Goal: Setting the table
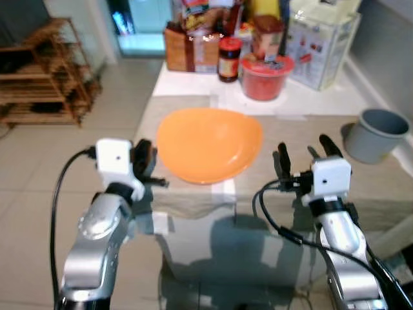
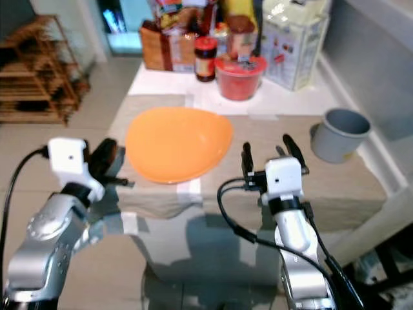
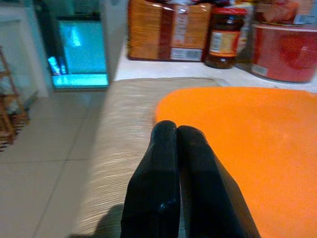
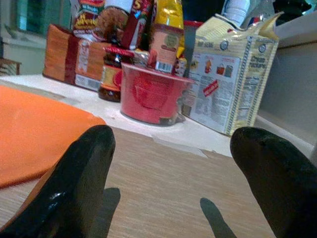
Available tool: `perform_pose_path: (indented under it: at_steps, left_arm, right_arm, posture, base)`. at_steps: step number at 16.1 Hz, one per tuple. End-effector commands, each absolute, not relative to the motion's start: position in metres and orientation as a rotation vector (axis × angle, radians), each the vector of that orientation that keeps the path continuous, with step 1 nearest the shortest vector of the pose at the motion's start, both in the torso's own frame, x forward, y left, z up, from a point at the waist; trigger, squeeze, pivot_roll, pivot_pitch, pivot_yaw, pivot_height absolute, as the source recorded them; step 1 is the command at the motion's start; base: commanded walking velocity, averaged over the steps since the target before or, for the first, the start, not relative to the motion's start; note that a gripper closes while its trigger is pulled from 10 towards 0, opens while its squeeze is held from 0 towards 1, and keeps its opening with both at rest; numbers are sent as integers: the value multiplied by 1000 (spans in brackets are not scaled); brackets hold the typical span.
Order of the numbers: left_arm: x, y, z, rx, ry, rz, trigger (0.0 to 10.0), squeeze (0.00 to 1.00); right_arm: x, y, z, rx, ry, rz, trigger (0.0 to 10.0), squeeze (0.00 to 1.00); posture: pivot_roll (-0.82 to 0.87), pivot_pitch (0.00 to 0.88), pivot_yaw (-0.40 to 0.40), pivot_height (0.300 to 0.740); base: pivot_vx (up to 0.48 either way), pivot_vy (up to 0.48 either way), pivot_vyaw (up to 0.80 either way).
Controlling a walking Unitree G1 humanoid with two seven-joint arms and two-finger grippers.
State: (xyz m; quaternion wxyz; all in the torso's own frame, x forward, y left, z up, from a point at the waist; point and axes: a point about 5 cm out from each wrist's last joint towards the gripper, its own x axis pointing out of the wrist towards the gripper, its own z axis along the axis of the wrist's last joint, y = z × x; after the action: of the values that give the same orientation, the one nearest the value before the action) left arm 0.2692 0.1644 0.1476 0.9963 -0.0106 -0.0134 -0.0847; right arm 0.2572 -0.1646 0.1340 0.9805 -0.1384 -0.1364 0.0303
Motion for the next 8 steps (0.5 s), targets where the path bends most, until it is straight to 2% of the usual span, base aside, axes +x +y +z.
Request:
perform_pose_path:
  at_steps: [1, 2, 6, 8]
  left_arm:
    - [269, 165, 146, -22, -25, -173, 10000, 0]
    - [269, 165, 146, -21, -27, -175, 10000, 0]
    - [268, 162, 145, -30, -20, -179, 10000, 0]
    - [270, 163, 147, -27, -23, -177, 10000, 0]
  right_arm:
    - [261, -161, 135, -275, -271, 68, 10000, 0]
    - [261, -161, 136, -289, -287, 73, 10000, 0]
    - [265, -159, 136, -297, -272, 83, 10000, 0]
    - [266, -157, 136, -286, -280, 99, 10000, 0]
  posture:
    - [-97, 0, 63, 736]
    - [-97, 0, 62, 736]
    - [-86, 0, 56, 736]
    - [-85, 0, 55, 736]
  base:
    - [0, 0, -731]
    - [0, 0, -725]
    - [0, 0, 0]
    - [0, 0, -734]
